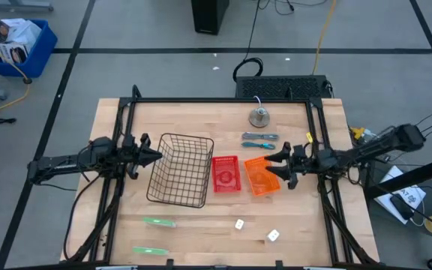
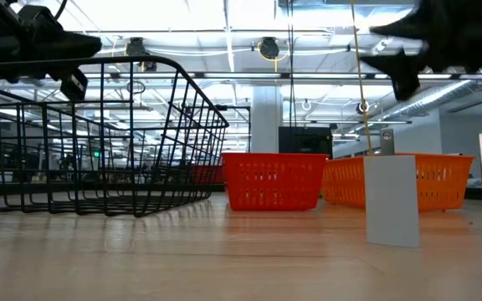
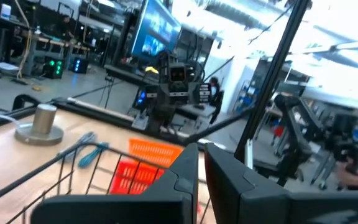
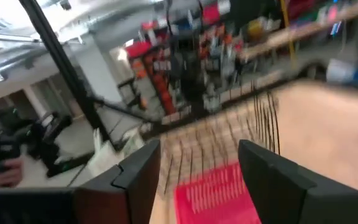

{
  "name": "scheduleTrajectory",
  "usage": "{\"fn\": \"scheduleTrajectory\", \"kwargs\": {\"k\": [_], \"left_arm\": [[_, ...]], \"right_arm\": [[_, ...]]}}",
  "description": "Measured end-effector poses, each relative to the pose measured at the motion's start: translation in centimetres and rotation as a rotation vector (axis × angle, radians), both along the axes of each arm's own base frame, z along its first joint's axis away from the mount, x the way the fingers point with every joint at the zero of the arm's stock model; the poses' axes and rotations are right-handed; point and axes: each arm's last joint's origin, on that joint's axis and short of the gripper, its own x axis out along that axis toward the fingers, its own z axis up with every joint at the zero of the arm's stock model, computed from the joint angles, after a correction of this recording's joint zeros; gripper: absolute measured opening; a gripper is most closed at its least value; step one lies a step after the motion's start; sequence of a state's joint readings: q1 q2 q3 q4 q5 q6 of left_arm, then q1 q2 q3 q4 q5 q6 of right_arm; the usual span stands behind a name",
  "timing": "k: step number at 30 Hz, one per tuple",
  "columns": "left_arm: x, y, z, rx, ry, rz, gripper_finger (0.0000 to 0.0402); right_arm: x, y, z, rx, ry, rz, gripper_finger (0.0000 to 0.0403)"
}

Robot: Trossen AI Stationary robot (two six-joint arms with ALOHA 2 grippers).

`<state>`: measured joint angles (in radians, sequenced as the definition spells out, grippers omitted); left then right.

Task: Pick and place items into bin
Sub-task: Put the top card reader box into the orange basket

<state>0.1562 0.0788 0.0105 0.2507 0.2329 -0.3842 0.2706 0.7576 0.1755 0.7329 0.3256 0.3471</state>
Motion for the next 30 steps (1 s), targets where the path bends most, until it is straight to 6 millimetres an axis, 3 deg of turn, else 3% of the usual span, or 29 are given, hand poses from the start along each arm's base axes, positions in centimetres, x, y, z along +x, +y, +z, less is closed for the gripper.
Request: {"fn": "scheduleTrajectory", "kwargs": {"k": [9,18,30], "left_arm": [[-0.2,-0.1,1.0,-0.045,-0.097,-0.05,0.0031],[-0.7,-0.9,2.0,-0.071,-0.182,-0.245,0.0031],[-0.6,-2.2,2.0,-0.109,-0.187,-0.285,0.003]], "right_arm": [[5.2,2.2,3.4,-0.14,0.046,-0.015,0.0159],[11.3,5.4,3.4,-0.2,0.136,0.046,0.0015],[17.2,11.7,4.5,-0.222,0.107,0.147,0.0003]]}}
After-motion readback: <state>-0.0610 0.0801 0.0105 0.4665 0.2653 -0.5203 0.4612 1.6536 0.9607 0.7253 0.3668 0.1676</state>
